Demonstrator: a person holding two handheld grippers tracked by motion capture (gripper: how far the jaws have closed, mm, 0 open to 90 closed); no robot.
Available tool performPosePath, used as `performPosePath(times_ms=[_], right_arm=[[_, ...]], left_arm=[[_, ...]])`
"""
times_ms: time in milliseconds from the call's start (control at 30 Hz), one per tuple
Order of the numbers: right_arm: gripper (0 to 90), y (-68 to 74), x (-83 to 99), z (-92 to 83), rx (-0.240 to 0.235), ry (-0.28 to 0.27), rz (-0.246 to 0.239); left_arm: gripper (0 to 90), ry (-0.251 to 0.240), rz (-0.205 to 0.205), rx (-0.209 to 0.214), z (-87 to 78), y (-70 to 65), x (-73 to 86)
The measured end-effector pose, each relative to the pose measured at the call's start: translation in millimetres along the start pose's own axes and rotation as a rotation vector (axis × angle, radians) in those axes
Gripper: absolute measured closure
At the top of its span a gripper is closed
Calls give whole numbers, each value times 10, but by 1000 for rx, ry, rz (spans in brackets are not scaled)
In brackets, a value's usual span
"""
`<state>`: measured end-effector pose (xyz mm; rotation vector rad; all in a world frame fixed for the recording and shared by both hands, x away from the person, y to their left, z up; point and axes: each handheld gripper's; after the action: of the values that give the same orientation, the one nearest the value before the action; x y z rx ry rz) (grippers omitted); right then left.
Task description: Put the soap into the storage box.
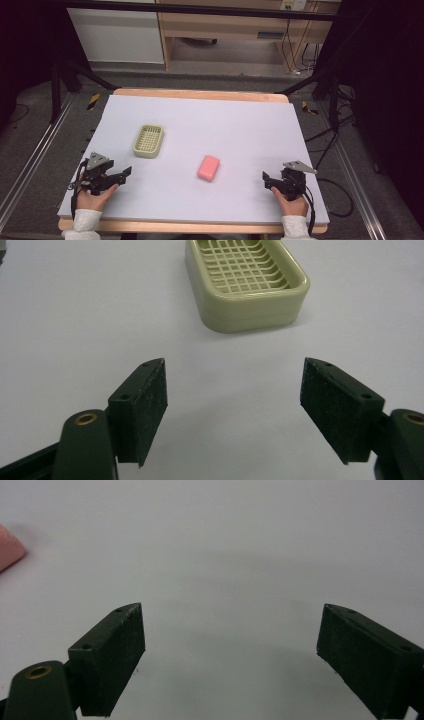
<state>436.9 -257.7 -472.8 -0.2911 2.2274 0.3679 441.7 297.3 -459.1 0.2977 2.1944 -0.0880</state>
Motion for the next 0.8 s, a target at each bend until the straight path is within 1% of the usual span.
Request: performPosePath(times_ms=[33, 167, 267, 467, 600, 733, 800], right_arm=[[121, 2, 2, 3, 2, 2, 2], [121, 8, 5, -1, 3, 5, 6], [119, 10, 7, -6, 8, 3, -5], [118, 23, 6, -2, 10, -1, -26], [116, 25, 7, -11, 0, -6, -20], [114, 21, 8, -11, -5, -4, -5], [114, 19, 8, -9, -3, -4, -10]], left_arm=[[265, 4, 7, 4, -5, -7, -4], [264, 0, 8, 9, -11, -41, -13], [264, 3, 17, 10, -21, -57, -22], [261, -9, 16, 31, -34, -129, -53], [258, -14, 18, 45, -44, -180, -71], [252, -16, 35, 54, -32, -248, -87], [249, -17, 42, 60, -28, -280, -92]])
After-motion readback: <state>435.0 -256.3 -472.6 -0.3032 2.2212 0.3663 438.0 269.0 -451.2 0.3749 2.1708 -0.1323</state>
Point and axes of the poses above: each handheld gripper's, and its own axes: z roughly forward along the jaws, x roughly out of its underside, y roughly to its left, and after that the axes turned 9 degrees about -x, right-handed
